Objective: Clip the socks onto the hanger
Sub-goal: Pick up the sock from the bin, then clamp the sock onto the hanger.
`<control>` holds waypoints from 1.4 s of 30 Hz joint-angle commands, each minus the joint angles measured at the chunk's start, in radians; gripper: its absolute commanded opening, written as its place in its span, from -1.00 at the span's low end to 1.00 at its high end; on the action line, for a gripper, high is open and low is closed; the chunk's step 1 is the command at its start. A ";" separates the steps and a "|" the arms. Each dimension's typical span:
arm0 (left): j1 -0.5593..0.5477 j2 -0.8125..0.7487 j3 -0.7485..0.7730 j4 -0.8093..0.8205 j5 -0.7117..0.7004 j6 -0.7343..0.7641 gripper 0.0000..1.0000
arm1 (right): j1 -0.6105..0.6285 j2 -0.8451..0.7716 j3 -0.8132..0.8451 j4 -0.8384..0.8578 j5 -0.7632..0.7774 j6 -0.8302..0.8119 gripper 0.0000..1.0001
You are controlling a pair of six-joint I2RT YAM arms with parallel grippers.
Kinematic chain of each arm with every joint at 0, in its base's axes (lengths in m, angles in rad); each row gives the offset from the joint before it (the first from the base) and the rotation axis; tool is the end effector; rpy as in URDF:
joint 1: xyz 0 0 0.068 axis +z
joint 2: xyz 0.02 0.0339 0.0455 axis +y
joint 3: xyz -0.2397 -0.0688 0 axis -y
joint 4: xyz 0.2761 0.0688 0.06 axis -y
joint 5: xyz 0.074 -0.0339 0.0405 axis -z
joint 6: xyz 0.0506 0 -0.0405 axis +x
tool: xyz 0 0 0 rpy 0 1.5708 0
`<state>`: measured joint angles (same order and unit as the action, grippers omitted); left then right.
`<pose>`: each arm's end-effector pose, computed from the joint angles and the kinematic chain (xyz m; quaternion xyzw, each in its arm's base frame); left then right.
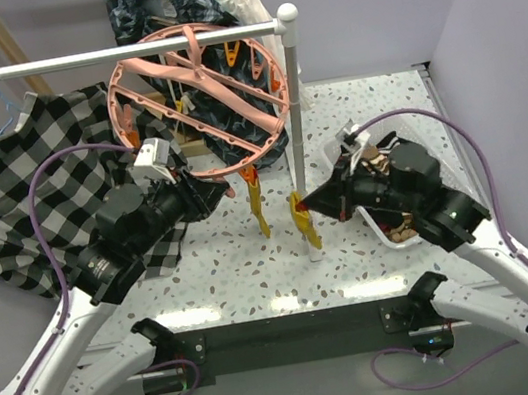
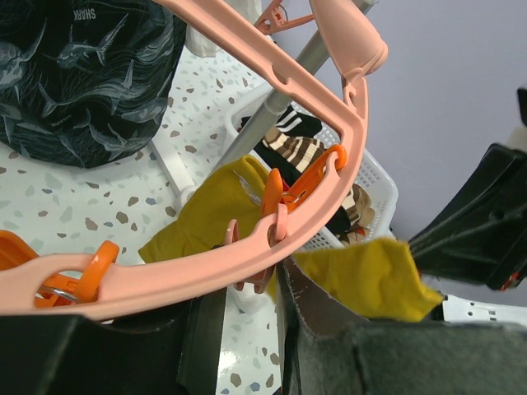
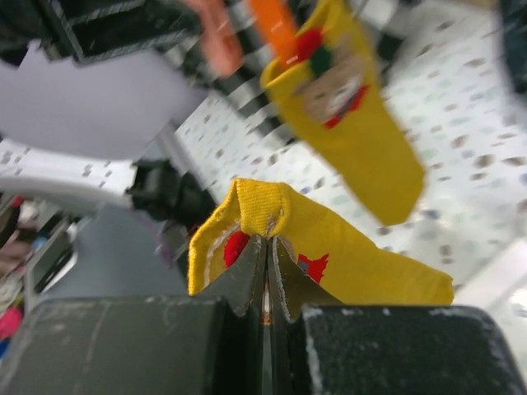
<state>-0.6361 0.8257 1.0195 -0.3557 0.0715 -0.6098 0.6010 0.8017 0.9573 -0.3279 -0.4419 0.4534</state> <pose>0.1907 -0.1453 0.3817 0.0332 0.7611 -0.3997 0.5097 0.1814 0.1506 0.3673 -0.1957 0.7343 0.4609 0.4583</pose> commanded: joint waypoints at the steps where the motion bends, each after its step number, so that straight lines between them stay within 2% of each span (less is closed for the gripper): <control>1: 0.001 0.003 0.050 0.080 0.013 -0.004 -1.00 | 0.209 0.074 0.015 0.058 0.178 0.082 -1.00; 2: 0.000 0.001 0.050 0.078 0.010 -0.004 -1.00 | 0.276 0.127 0.027 0.064 0.201 0.082 -1.00; 5: 0.001 -0.005 0.045 0.075 0.005 -0.004 -1.00 | 0.367 0.203 0.086 0.070 0.296 0.090 -1.00; 11: 0.001 -0.023 0.037 0.060 -0.016 -0.008 -1.00 | 0.434 0.343 0.187 0.072 0.440 0.120 -1.00; 23: 0.001 -0.042 0.027 0.043 -0.027 -0.011 -1.00 | 0.451 0.451 0.259 0.110 0.578 0.159 -1.00; 31: 0.000 -0.043 0.017 0.031 -0.026 -0.008 -1.00 | 0.454 0.442 0.258 0.148 0.655 0.176 -1.00; 42: 0.001 -0.034 0.005 0.029 -0.021 -0.005 -1.00 | 0.454 0.436 0.271 0.184 0.681 0.174 -1.00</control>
<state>-0.6361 0.7921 1.0191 -0.3660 0.0639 -0.6098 1.0489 1.2613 1.1797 -0.2111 0.1932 0.6140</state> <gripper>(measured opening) 0.319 0.010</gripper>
